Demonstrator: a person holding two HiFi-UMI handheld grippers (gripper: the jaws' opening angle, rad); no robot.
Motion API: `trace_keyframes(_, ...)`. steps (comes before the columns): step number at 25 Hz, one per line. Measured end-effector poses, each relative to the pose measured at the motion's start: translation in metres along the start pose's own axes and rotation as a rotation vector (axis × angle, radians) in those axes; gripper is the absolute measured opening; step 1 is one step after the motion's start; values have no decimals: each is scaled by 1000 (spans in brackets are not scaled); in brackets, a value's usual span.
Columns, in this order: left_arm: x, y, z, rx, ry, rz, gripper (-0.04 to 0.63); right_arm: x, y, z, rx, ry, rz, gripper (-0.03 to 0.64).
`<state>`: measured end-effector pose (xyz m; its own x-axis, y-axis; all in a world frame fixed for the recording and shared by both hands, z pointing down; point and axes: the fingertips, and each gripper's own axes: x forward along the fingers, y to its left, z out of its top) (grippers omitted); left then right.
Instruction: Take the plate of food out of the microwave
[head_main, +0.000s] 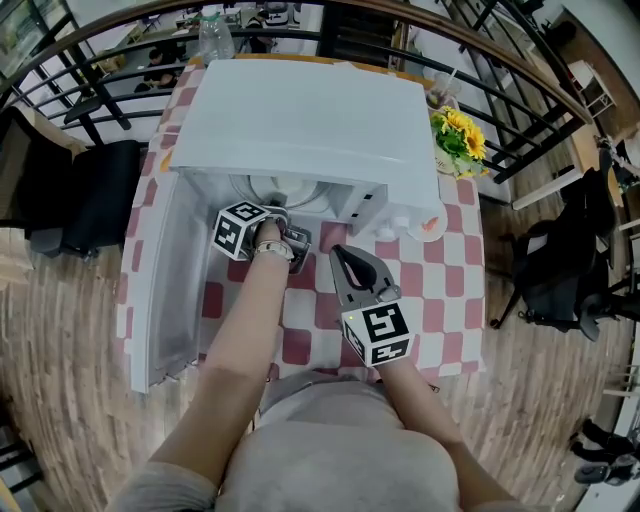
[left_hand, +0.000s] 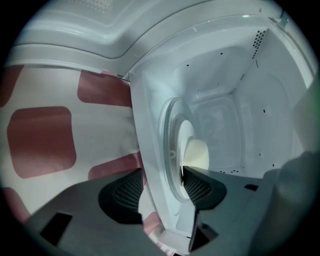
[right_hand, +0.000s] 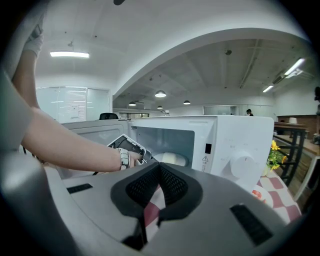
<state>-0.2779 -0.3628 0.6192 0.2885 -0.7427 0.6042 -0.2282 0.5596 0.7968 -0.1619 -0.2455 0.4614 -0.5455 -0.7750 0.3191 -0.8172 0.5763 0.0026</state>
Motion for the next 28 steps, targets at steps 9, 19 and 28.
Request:
trace_keyframes(9,-12,-2,-9,-65,22,-38,132,-8,6,4,-7,-22,1,23)
trace_keyframes(19,-20,-8,-11,-124,53,-76,40,-17,5,6,-9,-38,-15,23)
trace_keyframes(28,-33,-22,-17,-127,48,-243,15,-20,7,8,9,-53,-13,23)
